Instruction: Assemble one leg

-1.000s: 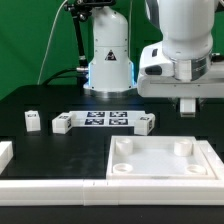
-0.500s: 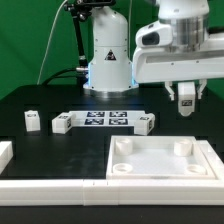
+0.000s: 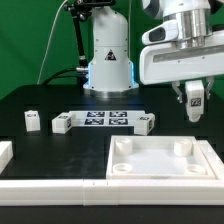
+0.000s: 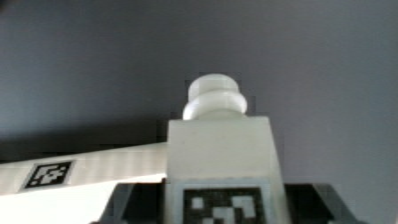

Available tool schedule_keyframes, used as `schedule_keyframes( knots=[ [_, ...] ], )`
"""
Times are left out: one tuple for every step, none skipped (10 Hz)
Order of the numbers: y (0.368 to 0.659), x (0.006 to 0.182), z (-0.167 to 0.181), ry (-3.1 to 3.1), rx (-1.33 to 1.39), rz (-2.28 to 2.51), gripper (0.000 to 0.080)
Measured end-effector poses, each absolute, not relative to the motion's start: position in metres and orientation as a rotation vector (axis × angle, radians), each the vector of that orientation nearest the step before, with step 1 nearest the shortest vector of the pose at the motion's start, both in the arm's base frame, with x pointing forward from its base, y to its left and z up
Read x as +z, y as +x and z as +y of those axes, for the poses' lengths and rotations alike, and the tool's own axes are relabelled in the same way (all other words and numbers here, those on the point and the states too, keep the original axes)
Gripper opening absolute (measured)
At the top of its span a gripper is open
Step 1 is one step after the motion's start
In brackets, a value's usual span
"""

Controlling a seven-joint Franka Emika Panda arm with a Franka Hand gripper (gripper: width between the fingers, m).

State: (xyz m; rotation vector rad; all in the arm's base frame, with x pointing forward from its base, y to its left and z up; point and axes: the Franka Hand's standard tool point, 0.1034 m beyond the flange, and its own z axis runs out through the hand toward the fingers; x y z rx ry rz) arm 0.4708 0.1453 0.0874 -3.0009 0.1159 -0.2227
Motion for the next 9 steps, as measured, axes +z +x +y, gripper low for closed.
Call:
schedule_keyframes(
  knots=[
    [0.482,0.091,0.137,-3.007,-0.237,0.064,0.0287],
    [0.492,0.093,0.126,-3.014,-0.238,0.012,0.0287],
    [0.502,0.094,0.121,-3.015,-0.239,-0.011,0.0287],
    [0.501,0.094,0.123,-3.014,-0.239,-0.014,0.0287],
    [0.5,0.093,0.123,-3.014,-0.235,-0.017,0.0287],
    [0.5,0.093,0.123,-3.015,-0.235,-0.016,0.0287],
    [0.5,0.093,0.123,-3.015,-0.235,-0.016,0.0287],
    [0.504,0.094,0.12,-3.018,-0.227,-0.063,0.0287],
    [0.523,0.099,0.112,-3.018,-0.233,-0.104,0.0287]
  ],
)
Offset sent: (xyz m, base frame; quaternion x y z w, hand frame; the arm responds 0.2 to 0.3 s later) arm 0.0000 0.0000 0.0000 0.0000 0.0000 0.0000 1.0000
